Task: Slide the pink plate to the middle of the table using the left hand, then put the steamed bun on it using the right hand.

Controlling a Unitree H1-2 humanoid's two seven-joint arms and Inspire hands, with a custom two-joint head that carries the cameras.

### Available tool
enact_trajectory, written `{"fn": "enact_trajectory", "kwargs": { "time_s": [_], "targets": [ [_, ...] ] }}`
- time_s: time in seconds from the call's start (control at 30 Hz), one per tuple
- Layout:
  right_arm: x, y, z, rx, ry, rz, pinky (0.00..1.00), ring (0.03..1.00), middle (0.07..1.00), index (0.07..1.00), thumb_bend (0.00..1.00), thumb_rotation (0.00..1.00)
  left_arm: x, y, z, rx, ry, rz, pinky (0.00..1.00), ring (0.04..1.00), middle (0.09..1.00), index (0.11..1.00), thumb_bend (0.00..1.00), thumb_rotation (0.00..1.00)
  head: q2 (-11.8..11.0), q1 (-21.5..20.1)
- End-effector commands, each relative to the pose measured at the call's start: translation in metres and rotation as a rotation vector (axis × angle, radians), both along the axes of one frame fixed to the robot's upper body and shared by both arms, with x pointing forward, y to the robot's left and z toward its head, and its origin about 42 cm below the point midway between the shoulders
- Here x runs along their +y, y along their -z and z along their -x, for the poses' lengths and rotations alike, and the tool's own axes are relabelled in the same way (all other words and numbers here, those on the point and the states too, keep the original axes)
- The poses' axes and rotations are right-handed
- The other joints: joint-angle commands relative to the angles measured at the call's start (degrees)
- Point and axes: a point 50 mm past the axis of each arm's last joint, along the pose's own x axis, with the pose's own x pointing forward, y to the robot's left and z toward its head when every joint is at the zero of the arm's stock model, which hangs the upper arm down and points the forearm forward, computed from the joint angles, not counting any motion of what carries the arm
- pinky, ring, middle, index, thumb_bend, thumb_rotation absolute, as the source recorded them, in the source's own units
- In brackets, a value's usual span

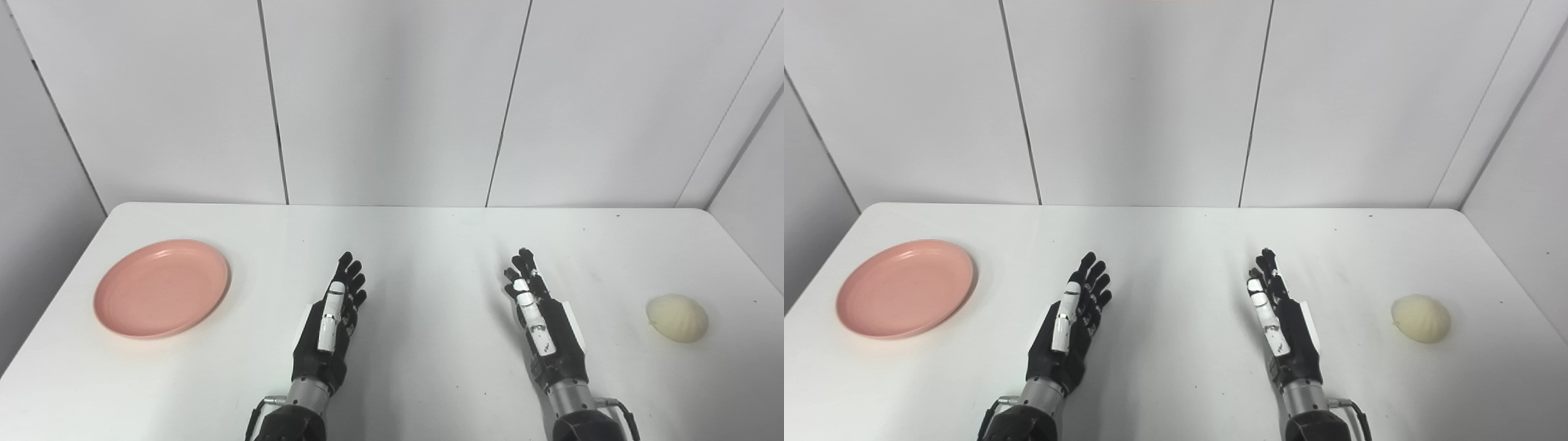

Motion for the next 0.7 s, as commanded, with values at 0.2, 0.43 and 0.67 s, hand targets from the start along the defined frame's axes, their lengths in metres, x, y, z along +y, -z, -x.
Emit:
{"fn": "enact_trajectory", "kwargs": {
  "time_s": [0.2, 0.43, 0.67],
  "targets": [
    [0.0056, -0.0132, 0.0042, -0.045, -0.06, -0.025, 1.0, 0.999, 1.0, 1.0, 0.72, 1.0, 0.0031, 0.0004, 0.0017, -0.005, -0.023, -0.017, 1.0, 1.0, 1.0, 1.0, 0.4, 1.0, 0.24, 0.11],
    [0.0076, -0.0148, 0.0037, -0.043, -0.084, 0.003, 1.0, 1.0, 1.0, 1.0, 0.7, 1.0, 0.003, 0.0023, 0.0022, -0.024, -0.029, -0.052, 1.0, 1.0, 1.0, 1.0, 0.41, 1.0, 0.24, 0.12],
    [0.0088, -0.0138, 0.0031, -0.04, -0.088, -0.001, 1.0, 1.0, 1.0, 1.0, 0.69, 1.0, 0.0024, 0.0028, 0.0039, -0.023, -0.031, -0.075, 1.0, 1.0, 1.0, 1.0, 0.43, 1.0, 0.19, 0.13]
  ]
}}
